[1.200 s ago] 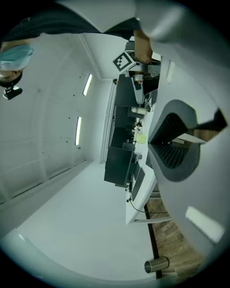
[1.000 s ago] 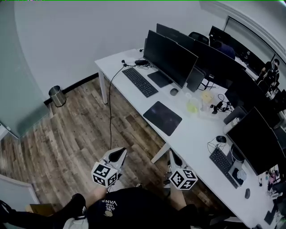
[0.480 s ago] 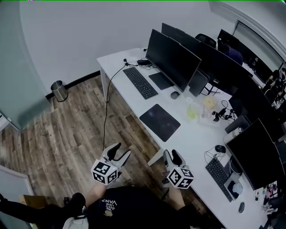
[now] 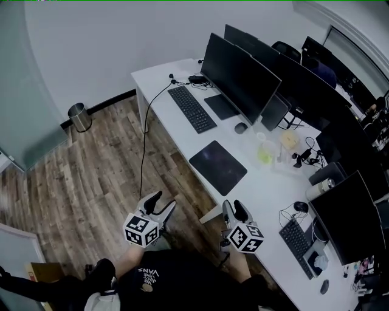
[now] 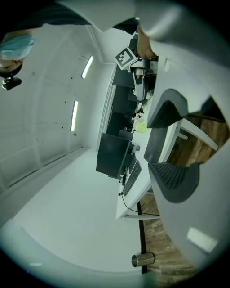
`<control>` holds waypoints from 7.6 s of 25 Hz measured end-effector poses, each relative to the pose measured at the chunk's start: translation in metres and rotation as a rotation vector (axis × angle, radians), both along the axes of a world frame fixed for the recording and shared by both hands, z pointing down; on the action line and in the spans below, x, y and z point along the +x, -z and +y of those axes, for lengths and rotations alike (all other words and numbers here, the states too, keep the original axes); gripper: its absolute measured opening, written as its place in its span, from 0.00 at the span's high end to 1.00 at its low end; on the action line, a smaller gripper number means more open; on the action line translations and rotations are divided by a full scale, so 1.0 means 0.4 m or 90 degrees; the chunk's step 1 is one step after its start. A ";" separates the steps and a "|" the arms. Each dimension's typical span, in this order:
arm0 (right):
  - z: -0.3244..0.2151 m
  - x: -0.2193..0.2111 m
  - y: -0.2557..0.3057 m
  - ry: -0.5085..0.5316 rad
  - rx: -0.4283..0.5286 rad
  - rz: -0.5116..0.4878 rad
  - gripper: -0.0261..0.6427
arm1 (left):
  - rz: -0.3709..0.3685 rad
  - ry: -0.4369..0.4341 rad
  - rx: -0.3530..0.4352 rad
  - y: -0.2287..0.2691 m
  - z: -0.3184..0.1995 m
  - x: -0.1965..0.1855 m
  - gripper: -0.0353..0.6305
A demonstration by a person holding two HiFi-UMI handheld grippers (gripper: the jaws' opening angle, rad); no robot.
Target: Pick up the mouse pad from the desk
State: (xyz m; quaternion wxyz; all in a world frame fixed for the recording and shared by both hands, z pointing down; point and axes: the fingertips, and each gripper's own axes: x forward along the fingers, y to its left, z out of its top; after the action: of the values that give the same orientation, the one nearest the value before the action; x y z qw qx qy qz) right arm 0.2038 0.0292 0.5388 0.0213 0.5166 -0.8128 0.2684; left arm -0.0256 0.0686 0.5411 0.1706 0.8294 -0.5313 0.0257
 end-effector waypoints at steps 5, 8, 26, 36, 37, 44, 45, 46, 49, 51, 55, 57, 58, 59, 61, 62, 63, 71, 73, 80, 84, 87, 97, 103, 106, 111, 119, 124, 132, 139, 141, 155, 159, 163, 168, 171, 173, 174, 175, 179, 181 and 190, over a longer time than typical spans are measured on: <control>-0.072 -0.013 0.003 -0.032 -0.007 0.003 0.69 | 0.003 -0.033 -0.008 -0.005 -0.102 -0.021 0.62; -0.125 -0.026 0.015 -0.054 -0.003 0.007 0.69 | 0.001 -0.054 -0.008 0.001 -0.173 -0.041 0.62; -0.350 -0.166 -0.006 -0.177 -0.028 0.028 0.68 | -0.002 -0.225 -0.067 -0.058 -0.465 -0.149 0.59; -0.342 -0.137 -0.072 -0.259 -0.070 0.039 0.68 | -0.002 -0.305 -0.116 -0.129 -0.535 -0.126 0.58; -0.346 -0.127 -0.077 -0.263 -0.071 0.043 0.68 | -0.003 -0.310 -0.121 -0.137 -0.536 -0.117 0.57; -0.405 -0.049 -0.101 -0.264 -0.078 0.079 0.68 | -0.018 -0.319 -0.150 -0.176 -0.554 -0.059 0.56; -0.415 -0.034 -0.106 -0.264 -0.079 0.087 0.68 | -0.021 -0.318 -0.155 -0.183 -0.557 -0.051 0.56; -0.423 -0.019 -0.114 -0.264 -0.082 0.094 0.68 | -0.023 -0.316 -0.160 -0.191 -0.560 -0.044 0.56; -0.441 0.016 -0.145 -0.255 -0.096 0.106 0.66 | -0.029 -0.303 -0.178 -0.218 -0.565 -0.028 0.56; -0.451 0.034 -0.166 -0.242 -0.108 0.112 0.66 | -0.033 -0.293 -0.190 -0.237 -0.570 -0.017 0.56; -0.486 0.070 -0.206 -0.212 -0.126 0.128 0.65 | -0.044 -0.271 -0.211 -0.276 -0.585 0.008 0.55; -0.504 0.091 -0.227 -0.196 -0.133 0.141 0.64 | -0.052 -0.260 -0.219 -0.293 -0.589 0.021 0.55; -0.512 0.101 -0.240 -0.187 -0.137 0.148 0.64 | -0.054 -0.254 -0.225 -0.301 -0.590 0.028 0.55; -0.520 0.112 -0.254 -0.179 -0.143 0.154 0.64 | -0.057 -0.248 -0.231 -0.310 -0.590 0.035 0.55; -0.533 0.133 -0.286 -0.162 -0.158 0.168 0.63 | -0.061 -0.238 -0.244 -0.330 -0.588 0.047 0.55; -0.540 0.142 -0.304 -0.154 -0.167 0.175 0.63 | -0.064 -0.233 -0.249 -0.340 -0.588 0.052 0.55; -0.548 0.150 -0.320 -0.146 -0.176 0.182 0.62 | -0.068 -0.228 -0.254 -0.349 -0.589 0.057 0.55; -0.593 0.223 -0.424 -0.114 -0.236 0.222 0.50 | -0.079 -0.192 -0.302 -0.414 -0.578 0.083 0.53; -0.600 0.231 -0.442 -0.108 -0.245 0.226 0.47 | -0.074 -0.177 -0.312 -0.422 -0.579 0.078 0.51; -0.612 0.229 -0.467 -0.077 -0.260 0.267 0.46 | -0.030 -0.155 -0.345 -0.437 -0.593 0.091 0.50; -0.614 0.214 -0.466 -0.064 -0.262 0.276 0.47 | -0.014 -0.153 -0.357 -0.446 -0.598 0.104 0.50; -0.612 0.192 -0.461 -0.039 -0.262 0.284 0.58 | -0.011 -0.151 -0.361 -0.446 -0.599 0.112 0.50; -0.602 0.141 -0.448 -0.011 -0.249 0.280 0.83 | -0.056 -0.154 -0.343 -0.434 -0.603 0.124 0.50; -0.596 0.134 -0.445 -0.019 -0.249 0.270 0.84 | -0.133 -0.174 -0.315 -0.443 -0.606 0.134 0.50; -0.590 0.133 -0.443 -0.026 -0.249 0.268 0.84 | -0.156 -0.175 -0.314 -0.449 -0.602 0.137 0.50; -0.582 0.129 -0.438 -0.032 -0.247 0.270 0.85 | -0.163 -0.180 -0.327 -0.446 -0.606 0.146 0.50; -0.579 0.123 -0.429 -0.047 -0.242 0.270 0.86 | -0.127 -0.198 -0.339 -0.448 -0.616 0.166 0.70; -0.574 0.120 -0.411 -0.060 -0.226 0.278 0.87 | -0.066 -0.187 -0.352 -0.446 -0.620 0.167 0.79; -0.551 0.108 -0.345 -0.084 -0.203 0.254 0.88 | -0.005 -0.194 -0.338 -0.395 -0.634 0.164 0.85; -0.546 0.100 -0.273 -0.102 -0.167 0.242 0.88 | 0.018 -0.192 -0.298 -0.340 -0.644 0.142 0.85; -0.546 0.097 -0.252 -0.107 -0.157 0.241 0.88 | 0.018 -0.196 -0.287 -0.327 -0.643 0.136 0.85; -0.551 0.015 -0.030 -0.139 -0.036 0.208 0.88 | 0.005 -0.222 -0.137 -0.124 -0.663 0.049 0.86; -0.547 -0.012 0.047 -0.148 0.009 0.199 0.88 | 0.006 -0.226 -0.086 -0.051 -0.670 0.022 0.85; -0.532 -0.040 0.104 -0.156 0.043 0.186 0.88 | 0.008 -0.231 -0.050 -0.001 -0.667 -0.013 0.85; -0.511 -0.070 0.145 -0.167 0.069 0.182 0.88 | 0.026 -0.234 -0.025 0.038 -0.658 -0.043 0.85; -0.495 -0.088 0.160 -0.175 0.079 0.181 0.88 | 0.025 -0.241 -0.015 0.048 -0.647 -0.060 0.85; -0.482 -0.102 0.165 -0.178 0.082 0.181 0.88 | 0.023 -0.246 -0.012 0.052 -0.640 -0.074 0.85; -0.475 -0.109 0.166 -0.181 0.082 0.180 0.88 | 0.023 -0.249 -0.011 0.053 -0.636 -0.080 0.85; -0.468 -0.114 0.166 -0.184 0.082 0.180 0.88 | 0.024 -0.251 -0.010 0.054 -0.632 -0.084 0.85; -0.437 -0.128 0.163 -0.195 0.085 0.179 0.89 | 0.025 -0.267 -0.006 0.052 -0.619 -0.095 0.85; -0.423 -0.132 0.156 -0.199 0.085 0.182 0.89 | 0.023 -0.276 -0.002 0.048 -0.614 -0.099 0.86; -0.389 -0.141 0.137 -0.211 0.086 0.192 0.89 | 0.033 -0.295 0.007 0.030 -0.589 -0.100 0.86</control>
State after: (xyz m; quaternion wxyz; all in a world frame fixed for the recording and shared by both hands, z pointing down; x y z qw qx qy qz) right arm 0.1475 -0.1265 0.4839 0.0634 0.6774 -0.7207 0.1333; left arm -0.0656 -0.1670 0.5293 0.1694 0.9305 -0.3224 0.0401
